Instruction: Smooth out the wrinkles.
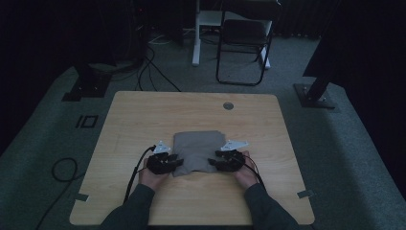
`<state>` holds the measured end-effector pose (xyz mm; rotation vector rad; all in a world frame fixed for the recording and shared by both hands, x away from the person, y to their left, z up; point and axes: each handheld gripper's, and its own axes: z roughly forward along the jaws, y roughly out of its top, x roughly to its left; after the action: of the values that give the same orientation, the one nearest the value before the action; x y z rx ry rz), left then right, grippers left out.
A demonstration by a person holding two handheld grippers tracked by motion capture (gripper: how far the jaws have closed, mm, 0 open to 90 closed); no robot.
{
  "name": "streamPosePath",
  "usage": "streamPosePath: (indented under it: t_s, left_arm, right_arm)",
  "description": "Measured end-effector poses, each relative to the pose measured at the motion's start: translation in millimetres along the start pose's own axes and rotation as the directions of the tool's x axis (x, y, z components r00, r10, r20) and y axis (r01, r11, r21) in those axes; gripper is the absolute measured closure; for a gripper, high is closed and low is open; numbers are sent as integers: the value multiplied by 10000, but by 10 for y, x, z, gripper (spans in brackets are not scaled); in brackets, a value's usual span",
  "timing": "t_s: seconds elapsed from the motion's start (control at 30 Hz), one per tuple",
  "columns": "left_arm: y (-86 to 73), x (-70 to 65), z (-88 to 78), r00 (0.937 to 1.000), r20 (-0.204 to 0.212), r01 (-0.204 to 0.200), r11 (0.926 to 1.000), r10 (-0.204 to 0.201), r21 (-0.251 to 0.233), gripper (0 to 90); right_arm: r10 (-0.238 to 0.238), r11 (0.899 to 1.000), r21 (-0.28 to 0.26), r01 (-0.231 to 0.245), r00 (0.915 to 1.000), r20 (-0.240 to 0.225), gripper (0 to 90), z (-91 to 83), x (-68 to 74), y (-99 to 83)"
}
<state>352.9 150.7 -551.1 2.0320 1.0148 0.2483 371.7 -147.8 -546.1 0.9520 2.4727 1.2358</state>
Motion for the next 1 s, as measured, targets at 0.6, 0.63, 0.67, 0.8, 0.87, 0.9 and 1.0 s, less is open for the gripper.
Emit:
streamPosePath:
  t_s: [0.6, 0.63, 0.67, 0.8, 0.87, 0.9, 1.0]
  left_arm:
    - [17, 9, 12, 9987, -495, -122, 9998, 130, 161, 604]
    - [19, 12, 13, 9985, -535, -114, 9998, 122, 153, 605]
    - [25, 18, 15, 9982, -583, -134, 9998, 144, 166, 605]
    - [52, 47, 39, 9970, -776, -19, 9999, 29, 130, 607]
    - [67, 66, 55, 9961, -881, 46, 9999, -37, 100, 610]
    - [75, 76, 61, 9957, -929, 70, 9999, -61, 92, 610]
    - [92, 104, 81, 9942, -1062, 148, 9999, -144, 29, 611]
  right_arm:
    - [-168, 9984, 550, 152, 9994, 288, 487, -31, -95, -83]
    - [-164, 9983, 559, 147, 9994, 292, 487, -25, -93, -76]
    - [-190, 9983, 564, 173, 9994, 301, 487, -20, -92, -72]
    - [-253, 9980, 597, 231, 9990, 362, 488, -3, -84, -59]
    - [-198, 9983, 560, 172, 9987, 461, 488, 17, -94, -48]
    - [-162, 9985, 532, 137, 9987, 474, 488, 23, -102, -47]
    - [-124, 9990, 442, 101, 9985, 529, 489, 37, -120, -44]
